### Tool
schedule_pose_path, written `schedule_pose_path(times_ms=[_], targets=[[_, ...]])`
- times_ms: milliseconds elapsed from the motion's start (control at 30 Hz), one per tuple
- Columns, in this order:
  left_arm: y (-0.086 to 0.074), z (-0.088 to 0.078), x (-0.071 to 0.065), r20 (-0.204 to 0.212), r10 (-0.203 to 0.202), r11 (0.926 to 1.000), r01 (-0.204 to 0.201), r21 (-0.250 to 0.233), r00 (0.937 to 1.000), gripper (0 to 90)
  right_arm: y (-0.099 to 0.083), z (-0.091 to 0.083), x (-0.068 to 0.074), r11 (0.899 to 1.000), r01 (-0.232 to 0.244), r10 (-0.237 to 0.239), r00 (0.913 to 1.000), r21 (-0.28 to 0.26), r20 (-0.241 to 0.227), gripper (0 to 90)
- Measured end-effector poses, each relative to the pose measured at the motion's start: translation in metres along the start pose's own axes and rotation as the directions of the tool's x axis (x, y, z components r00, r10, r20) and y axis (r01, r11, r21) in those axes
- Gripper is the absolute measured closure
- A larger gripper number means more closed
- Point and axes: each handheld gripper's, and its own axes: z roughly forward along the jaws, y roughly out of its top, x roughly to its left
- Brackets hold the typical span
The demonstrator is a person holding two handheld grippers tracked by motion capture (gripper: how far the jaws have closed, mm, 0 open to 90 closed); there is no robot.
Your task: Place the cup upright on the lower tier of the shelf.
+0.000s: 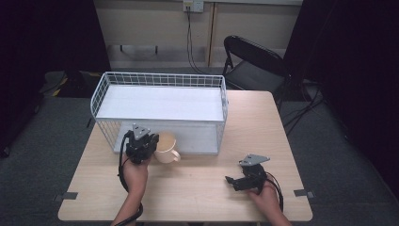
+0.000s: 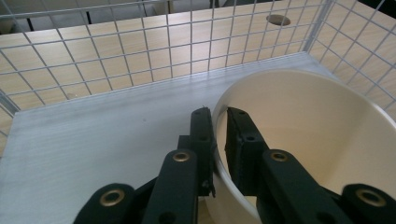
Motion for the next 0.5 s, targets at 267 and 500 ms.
schedule_pose_path(times_ms=[267,500], targets=[[0.001,0.005,0.0,-0.025,-0.014,0.9997,0.014,-0.02,0.9996,81.7,0.0,0.0,0.0,1.0,0.0,0.0,1.0,0.0,0.0,12.2],[0.003,0.012,-0.001,-0.052,-0.021,0.9997,0.02,-0.017,0.9984,81.6,0.0,0.0,0.0,1.0,0.0,0.0,1.0,0.0,0.0,12.2]])
